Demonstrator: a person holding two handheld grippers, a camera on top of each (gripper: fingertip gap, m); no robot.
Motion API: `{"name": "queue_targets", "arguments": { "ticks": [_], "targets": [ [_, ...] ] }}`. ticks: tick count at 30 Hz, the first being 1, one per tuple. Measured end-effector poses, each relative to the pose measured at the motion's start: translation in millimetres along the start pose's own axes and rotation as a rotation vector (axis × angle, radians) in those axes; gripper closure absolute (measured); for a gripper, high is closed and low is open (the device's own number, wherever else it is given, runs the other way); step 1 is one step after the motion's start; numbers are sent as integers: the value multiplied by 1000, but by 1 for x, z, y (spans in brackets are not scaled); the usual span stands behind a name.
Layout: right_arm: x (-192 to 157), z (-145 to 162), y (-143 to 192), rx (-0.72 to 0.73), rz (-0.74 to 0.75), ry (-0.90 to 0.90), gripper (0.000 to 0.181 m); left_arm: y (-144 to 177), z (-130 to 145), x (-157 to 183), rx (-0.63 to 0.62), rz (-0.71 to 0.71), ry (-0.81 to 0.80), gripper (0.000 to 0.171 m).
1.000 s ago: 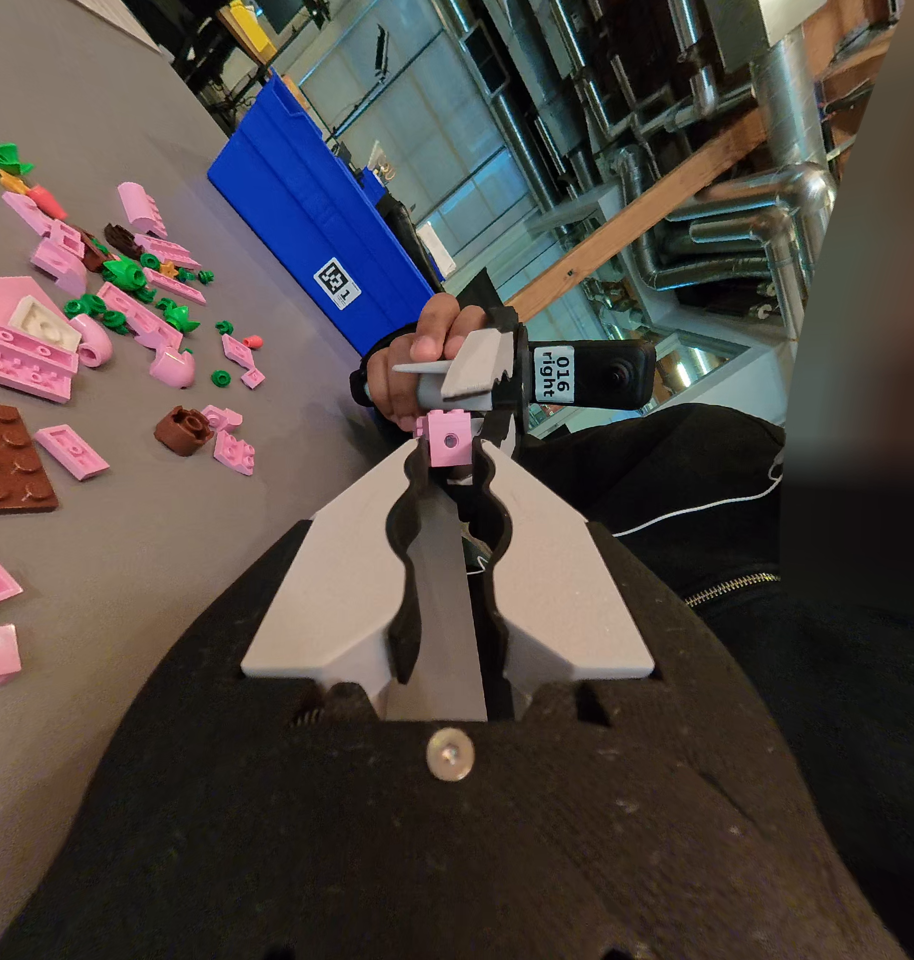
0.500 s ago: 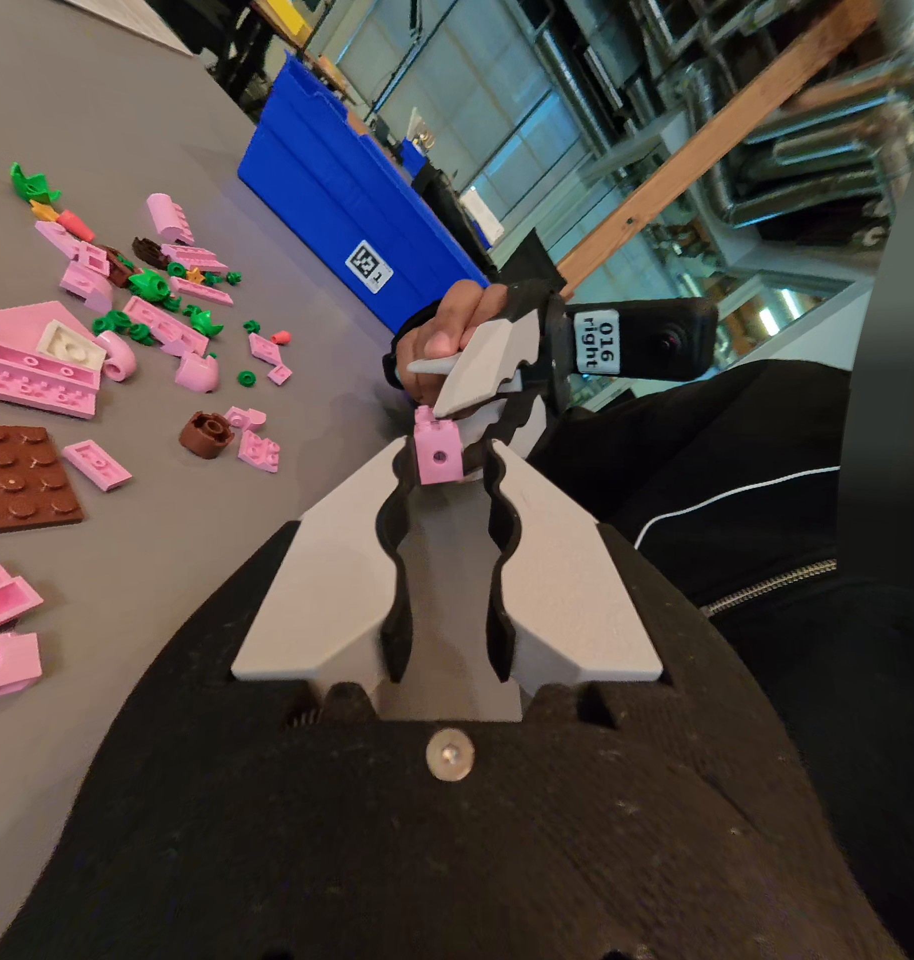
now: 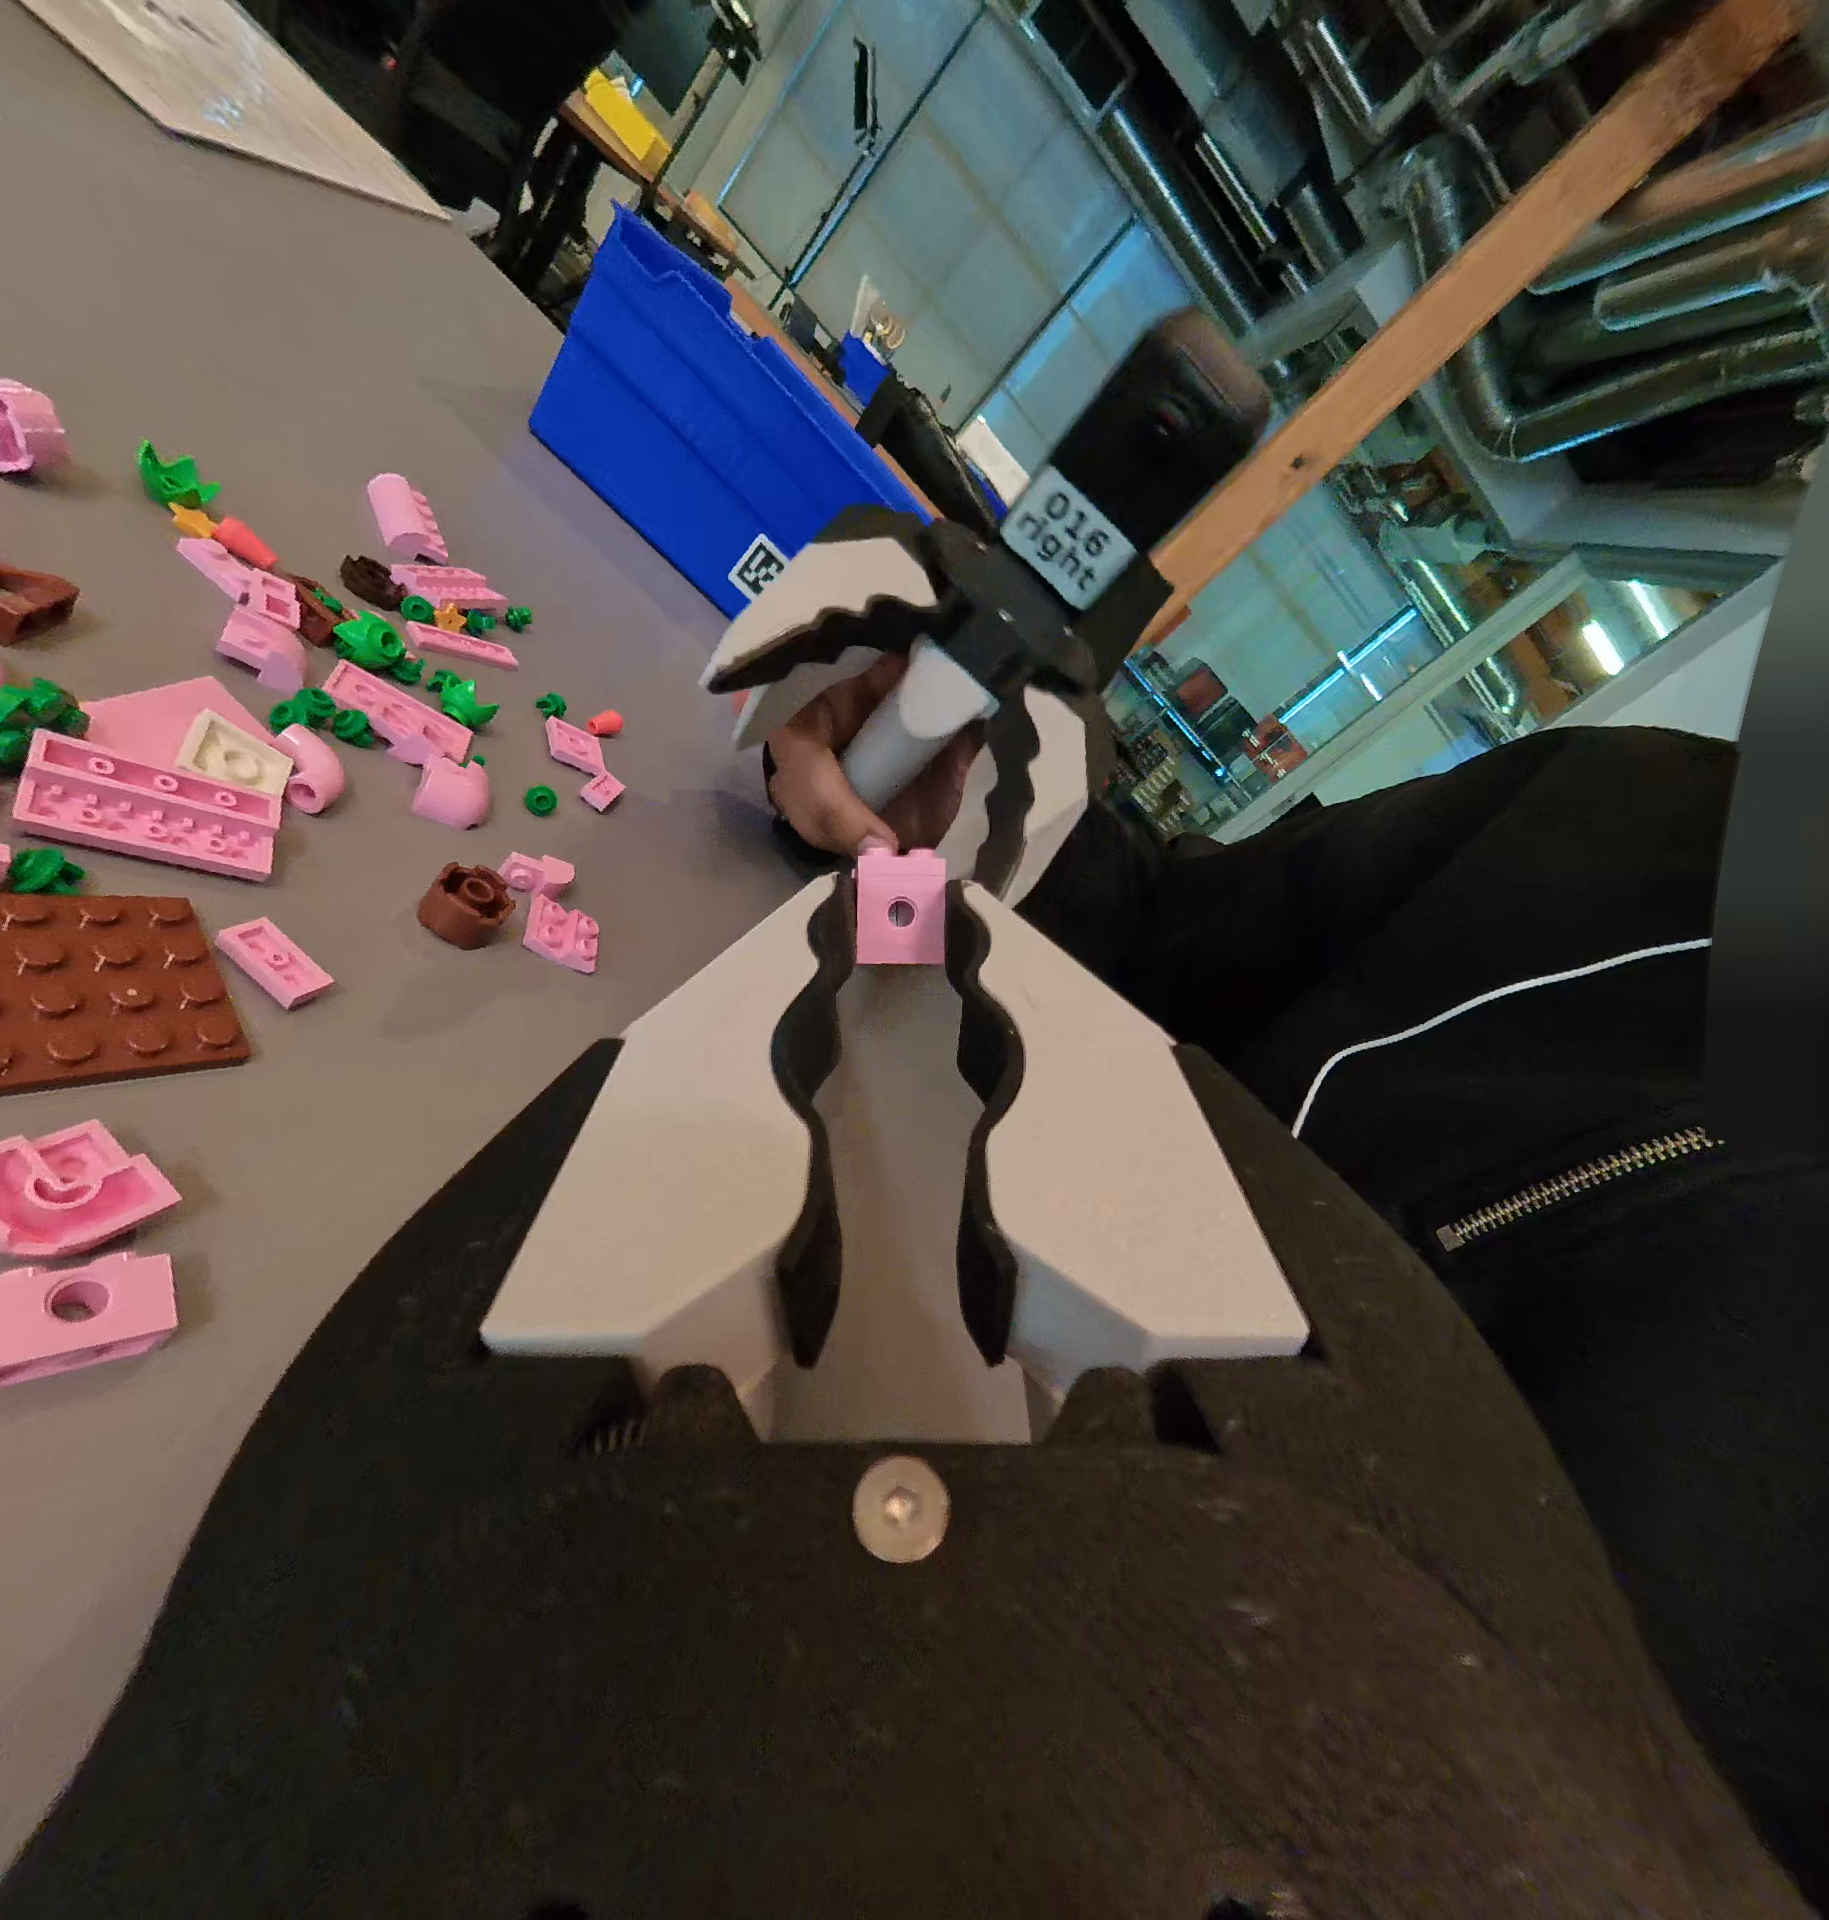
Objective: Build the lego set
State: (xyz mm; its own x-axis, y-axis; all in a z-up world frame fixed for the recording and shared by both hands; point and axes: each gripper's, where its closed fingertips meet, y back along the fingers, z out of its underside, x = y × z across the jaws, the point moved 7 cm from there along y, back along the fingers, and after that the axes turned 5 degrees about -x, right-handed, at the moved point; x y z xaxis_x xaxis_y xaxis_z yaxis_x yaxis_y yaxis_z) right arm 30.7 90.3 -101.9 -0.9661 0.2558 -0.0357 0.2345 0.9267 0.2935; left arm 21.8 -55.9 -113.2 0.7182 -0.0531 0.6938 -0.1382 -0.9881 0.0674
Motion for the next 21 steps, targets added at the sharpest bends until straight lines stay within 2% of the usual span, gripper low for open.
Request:
{"name": "queue_targets", "arguments": {
  "ticks": [2, 6, 9, 12, 17, 19, 21],
  "targets": [
    [4, -1, 3, 19, -94, -120, 114, 0, 0, 0, -5, -7, -9, 158],
    [5, -1, 6, 51, -224, -236, 137, 0, -1, 3, 3, 0, -26, 158],
    [5, 0, 5, 55, -287, -308, 135, 2, -4, 9, 26, 29, -62, 158],
    [5, 1, 4, 94, -412, -455, 129, 5, -9, 24, 74, 35, -194, 158],
    [7, -1, 6, 221, -758, -766, 135, 5, -7, 52, 102, -55, -518, 158],
    [7, 0, 6, 240, -810, -798, 148, 1, -4, 56, 81, -101, -601, 158],
    [3, 2, 3, 199, -821, -800, 143, -3, -1, 58, 62, -152, -659, 158]
  ]
}}
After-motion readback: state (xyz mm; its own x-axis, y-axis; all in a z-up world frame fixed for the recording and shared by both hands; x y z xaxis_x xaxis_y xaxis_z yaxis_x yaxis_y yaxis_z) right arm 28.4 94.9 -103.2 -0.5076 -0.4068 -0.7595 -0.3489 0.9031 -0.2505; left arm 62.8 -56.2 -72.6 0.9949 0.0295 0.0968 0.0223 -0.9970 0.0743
